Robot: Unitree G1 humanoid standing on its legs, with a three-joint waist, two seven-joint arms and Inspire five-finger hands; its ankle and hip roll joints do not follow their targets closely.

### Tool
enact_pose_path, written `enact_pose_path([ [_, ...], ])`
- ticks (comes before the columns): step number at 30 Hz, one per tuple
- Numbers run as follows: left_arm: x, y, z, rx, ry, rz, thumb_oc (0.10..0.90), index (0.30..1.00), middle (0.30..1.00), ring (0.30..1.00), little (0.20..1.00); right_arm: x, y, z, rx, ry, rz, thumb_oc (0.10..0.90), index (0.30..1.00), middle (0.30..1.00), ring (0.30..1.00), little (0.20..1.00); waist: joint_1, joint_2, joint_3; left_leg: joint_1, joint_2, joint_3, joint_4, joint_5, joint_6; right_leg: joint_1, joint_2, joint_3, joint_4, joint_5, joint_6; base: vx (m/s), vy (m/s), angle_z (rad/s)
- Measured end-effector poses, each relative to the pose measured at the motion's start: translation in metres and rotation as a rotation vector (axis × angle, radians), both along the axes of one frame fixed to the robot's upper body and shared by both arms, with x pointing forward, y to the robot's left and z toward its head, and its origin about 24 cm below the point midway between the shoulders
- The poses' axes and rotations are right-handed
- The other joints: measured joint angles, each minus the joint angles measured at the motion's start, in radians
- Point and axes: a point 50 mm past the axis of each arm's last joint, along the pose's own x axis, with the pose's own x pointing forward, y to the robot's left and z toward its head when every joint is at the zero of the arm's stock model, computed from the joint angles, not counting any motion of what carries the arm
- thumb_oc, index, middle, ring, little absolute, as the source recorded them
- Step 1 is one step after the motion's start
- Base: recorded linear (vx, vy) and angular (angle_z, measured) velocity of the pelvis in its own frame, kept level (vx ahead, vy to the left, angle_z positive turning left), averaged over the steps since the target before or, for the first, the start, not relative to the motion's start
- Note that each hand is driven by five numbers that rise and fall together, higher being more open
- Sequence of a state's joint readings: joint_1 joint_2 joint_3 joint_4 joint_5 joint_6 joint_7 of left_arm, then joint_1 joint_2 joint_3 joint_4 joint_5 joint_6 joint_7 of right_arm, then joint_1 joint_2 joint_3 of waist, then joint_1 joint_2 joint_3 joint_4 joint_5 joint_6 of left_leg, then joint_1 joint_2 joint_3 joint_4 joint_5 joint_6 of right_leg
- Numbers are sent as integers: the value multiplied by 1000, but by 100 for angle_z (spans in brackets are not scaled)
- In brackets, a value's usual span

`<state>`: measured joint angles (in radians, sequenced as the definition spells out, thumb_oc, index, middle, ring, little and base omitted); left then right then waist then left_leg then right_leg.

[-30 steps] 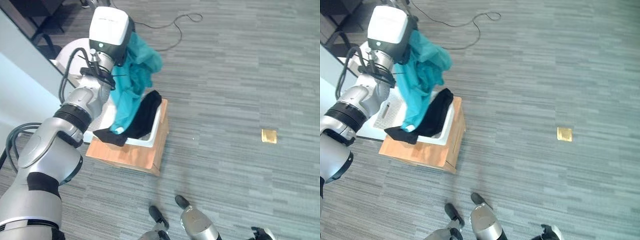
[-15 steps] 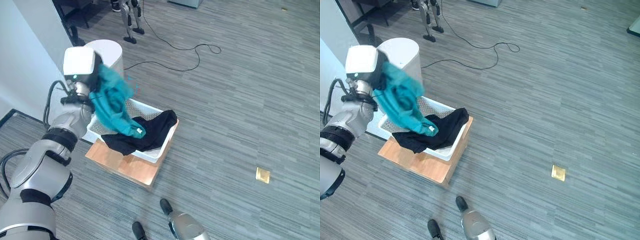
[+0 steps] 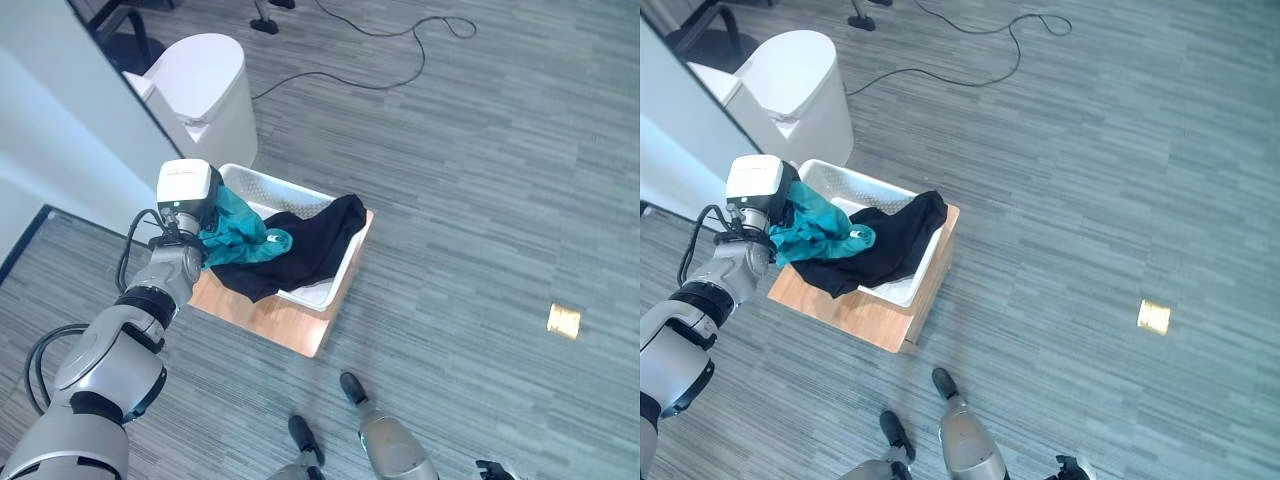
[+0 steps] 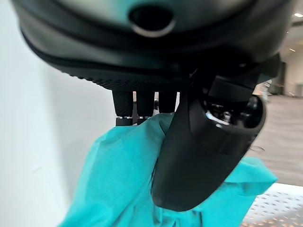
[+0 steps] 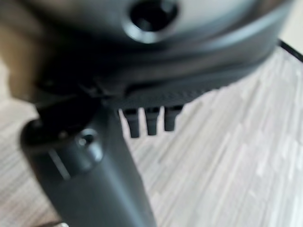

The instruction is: Pick up bed clothes into laundry basket.

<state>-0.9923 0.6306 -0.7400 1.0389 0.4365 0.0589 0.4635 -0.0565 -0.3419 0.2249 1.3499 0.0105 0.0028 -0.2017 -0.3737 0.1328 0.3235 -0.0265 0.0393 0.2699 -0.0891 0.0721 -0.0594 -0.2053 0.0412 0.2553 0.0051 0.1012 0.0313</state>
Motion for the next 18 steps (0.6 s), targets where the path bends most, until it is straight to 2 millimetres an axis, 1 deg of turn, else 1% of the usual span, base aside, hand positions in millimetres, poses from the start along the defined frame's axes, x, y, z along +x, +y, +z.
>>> enact_pose_path([
  [1, 0, -1, 0, -2, -2, -4, 400, 300, 300, 300, 300, 0, -1, 0, -3, 2, -1, 800, 900, 900, 900, 900, -4, 7, 0, -1, -1, -1, 0, 0, 0, 2, -1, 0, -7, 4, 0, 13, -48, -16],
  [3, 2, -11, 2, -12, -13, -37, 400, 300, 300, 300, 300, 0, -5, 2, -13, 3, -3, 800, 900, 900, 900, 900, -21, 30, 5, -1, -2, 7, 0, 0, 0, 1, -2, 9, -11, 4, 1, 9, -39, -10],
  [4, 3, -19, 4, -20, -24, -65, 400, 300, 300, 300, 300, 4, -8, 4, -23, -2, -3, 800, 900, 900, 900, 900, -20, 42, 10, -1, -5, 22, 0, 0, 0, -4, -2, 23, -11, 3, 2, 8, -38, -24],
  [6, 4, -32, 4, -34, -32, -107, 400, 300, 300, 300, 300, 16, -14, 9, -41, -32, 1, 800, 900, 900, 900, 900, -27, 68, 18, -8, -9, 31, 0, 1, 0, -20, -3, 42, -10, 3, 2, 12, -30, -32],
  [7, 5, -37, 3, -37, -32, -123, 530, 495, 495, 495, 495, 21, -16, 11, -46, -46, -1, 800, 900, 900, 900, 900, -27, 75, 20, -9, -11, 40, 0, 1, -1, -25, -4, 52, -9, 5, 4, 12, -24, -28],
  [8, 5, -40, 3, -36, -31, -134, 800, 900, 900, 900, 900, 25, -16, 12, -48, -57, -1, 800, 900, 900, 900, 900, -28, 77, 21, -10, -13, 49, 0, 2, -3, -29, -5, 56, -9, 8, 4, 10, -24, -25],
  [9, 6, -47, 1, -41, -29, -147, 800, 900, 900, 900, 900, 28, -16, 13, -50, -69, -6, 800, 900, 900, 900, 900, -33, 83, 22, -14, -15, 52, 0, 6, -7, -36, -6, 60, -8, 6, 1, 14, -27, -17],
  [10, 8, -63, -1, -64, -28, -180, 800, 900, 900, 900, 900, 33, -18, 16, -65, -84, -7, 800, 900, 900, 900, 900, -37, 97, 28, -20, -17, 53, 0, 7, -9, -44, -7, 66, -7, 4, 1, 28, -37, -13],
  [12, 8, -72, -3, -62, -23, -204, 800, 900, 900, 900, 900, 42, -18, 18, -67, -106, -2, 800, 900, 900, 900, 900, -39, 106, 32, -30, -19, 54, 0, 7, -10, -58, -7, 79, -7, 7, 3, 38, -44, -19],
  [13, 8, -79, -7, -69, -11, -211, 800, 900, 900, 900, 900, 47, -17, 20, -67, -119, 1, 800, 900, 900, 900, 900, -49, 110, 33, -35, -20, 51, 0, 11, -15, -66, -9, 82, -6, 11, 8, 28, -25, -16],
  [15, 8, -88, -15, -84, 13, -221, 800, 900, 900, 900, 900, 50, -17, 21, -68, -128, 3, 800, 900, 900, 900, 900, -60, 110, 34, -35, -21, 53, 0, 15, -20, -66, -10, 83, -7, 13, 10, 21, -19, -5],
  [18, 8, -91, -17, -96, 18, -227, 800, 900, 900, 900, 900, 50, -20, 22, -79, -129, 1, 800, 900, 900, 900, 900, -67, 110, 34, -36, -20, 52, 0, 20, -24, -66, -10, 83, -9, 14, 9, 9, -23, -1],
])
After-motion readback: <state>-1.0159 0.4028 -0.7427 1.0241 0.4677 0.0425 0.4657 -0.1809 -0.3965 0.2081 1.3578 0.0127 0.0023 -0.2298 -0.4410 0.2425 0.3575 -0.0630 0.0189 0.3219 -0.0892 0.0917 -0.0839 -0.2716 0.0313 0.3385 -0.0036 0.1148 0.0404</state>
